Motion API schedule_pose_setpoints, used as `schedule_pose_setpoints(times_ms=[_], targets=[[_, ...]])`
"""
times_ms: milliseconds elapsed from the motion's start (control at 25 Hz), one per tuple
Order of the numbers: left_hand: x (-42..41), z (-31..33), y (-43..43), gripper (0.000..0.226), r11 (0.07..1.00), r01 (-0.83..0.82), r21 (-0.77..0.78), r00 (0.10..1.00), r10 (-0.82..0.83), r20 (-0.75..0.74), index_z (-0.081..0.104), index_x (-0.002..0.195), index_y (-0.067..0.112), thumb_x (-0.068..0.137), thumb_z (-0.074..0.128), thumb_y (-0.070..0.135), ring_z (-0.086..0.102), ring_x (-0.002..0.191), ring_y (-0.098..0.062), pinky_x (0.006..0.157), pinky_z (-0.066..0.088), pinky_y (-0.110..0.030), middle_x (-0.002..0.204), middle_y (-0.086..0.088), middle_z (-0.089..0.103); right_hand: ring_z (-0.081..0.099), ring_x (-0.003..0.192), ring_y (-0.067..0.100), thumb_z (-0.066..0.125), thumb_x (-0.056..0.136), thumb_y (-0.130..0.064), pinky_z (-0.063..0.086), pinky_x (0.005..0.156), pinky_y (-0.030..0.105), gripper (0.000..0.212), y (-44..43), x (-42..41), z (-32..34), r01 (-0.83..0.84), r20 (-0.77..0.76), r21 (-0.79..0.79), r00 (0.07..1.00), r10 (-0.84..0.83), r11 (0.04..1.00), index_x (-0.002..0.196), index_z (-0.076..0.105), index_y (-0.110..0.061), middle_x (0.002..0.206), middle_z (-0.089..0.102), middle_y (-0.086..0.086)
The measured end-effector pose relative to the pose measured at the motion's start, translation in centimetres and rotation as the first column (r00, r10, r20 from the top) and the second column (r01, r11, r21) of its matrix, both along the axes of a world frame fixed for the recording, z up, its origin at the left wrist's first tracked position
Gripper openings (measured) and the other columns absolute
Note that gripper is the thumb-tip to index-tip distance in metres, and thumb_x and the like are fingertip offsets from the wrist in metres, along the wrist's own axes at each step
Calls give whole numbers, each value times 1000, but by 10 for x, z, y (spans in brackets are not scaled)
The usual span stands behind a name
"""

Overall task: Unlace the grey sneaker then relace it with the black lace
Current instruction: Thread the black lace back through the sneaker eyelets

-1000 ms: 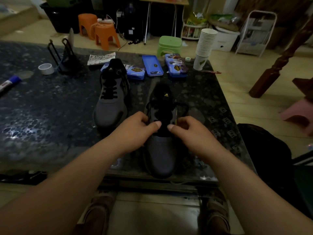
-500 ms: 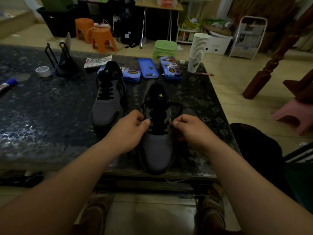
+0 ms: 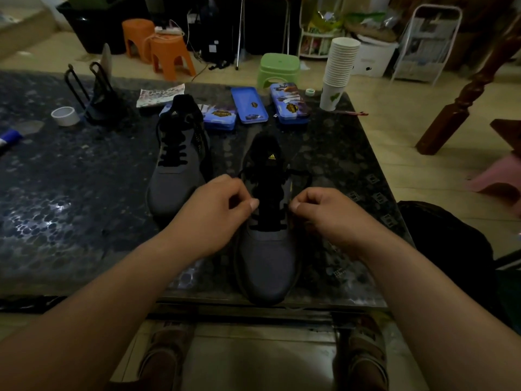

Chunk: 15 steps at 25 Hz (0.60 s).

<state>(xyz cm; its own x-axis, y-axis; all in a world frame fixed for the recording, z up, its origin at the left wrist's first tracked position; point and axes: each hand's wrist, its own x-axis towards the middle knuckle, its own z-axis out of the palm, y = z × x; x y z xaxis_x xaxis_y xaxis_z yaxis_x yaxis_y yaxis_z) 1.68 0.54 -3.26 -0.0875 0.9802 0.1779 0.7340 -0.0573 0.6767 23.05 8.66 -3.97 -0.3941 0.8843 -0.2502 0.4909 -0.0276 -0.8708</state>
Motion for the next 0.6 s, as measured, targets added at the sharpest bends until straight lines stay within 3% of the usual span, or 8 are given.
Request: schedule_pose_setpoints(times_ms=[120, 200, 320, 440, 520, 600], targets=[[-1, 2, 5, 7, 995, 81, 54, 996, -78, -53, 60, 103, 30, 100, 65, 26, 61, 75, -9, 68, 51, -31, 80, 7, 64, 57, 70, 19, 68, 98, -23, 45, 69, 38, 17, 6, 0, 0, -18, -17, -36, 1000, 18, 999, 90, 71, -9, 73, 67, 2], [-2, 3, 12, 8, 998, 63, 24, 997, -62, -35, 56, 99, 31, 101, 64, 31, 63, 70, -11, 66, 54, -40, 76, 5, 65, 57, 69, 19, 69, 98, -30, 45, 68, 39, 23, 7, 0, 3, -11, -25, -16, 1000, 11, 1000, 89, 69, -9, 73, 66, 3], [-1, 3, 19, 26, 994, -77, -72, 995, 72, -71, 56, 86, 28, 93, 71, 47, 63, 67, -8, 58, 49, -32, 71, 6, 65, 57, 60, 7, 72, 96, -33, 47, 61, 27, 27, 6, -8, 12, 3, -16, 127, 1000, -1, 992, 85, 68, -9, 67, 64, -3], [8, 3, 22, 32, 987, -151, -59, 976, 140, -170, 57, 76, 27, 88, 72, 53, 62, 66, -13, 60, 54, -38, 67, 6, 64, 57, 53, 5, 70, 97, -32, 46, 54, 23, 27, 5, -19, 15, -6, 25, 168, 1000, 2, 986, 80, 67, -11, 61, 63, -4], [12, 5, 23, 27, 985, -171, -31, 968, 162, -193, 59, 76, 27, 90, 69, 47, 63, 67, -15, 64, 57, -43, 67, 6, 64, 61, 64, 14, 63, 102, -26, 48, 62, 29, 25, 8, -20, 13, 38, -24, 67, 999, -36, 997, 82, 68, -12, 70, 69, 0], [11, 7, 24, 21, 987, -158, -30, 975, 151, -162, 61, 77, 27, 92, 67, 39, 63, 67, -14, 64, 57, -38, 68, 7, 64, 61, 75, 23, 55, 105, -18, 48, 69, 34, 24, 9, -19, 13, 70, -127, -114, 988, -84, 991, 86, 68, -11, 79, 71, 6]])
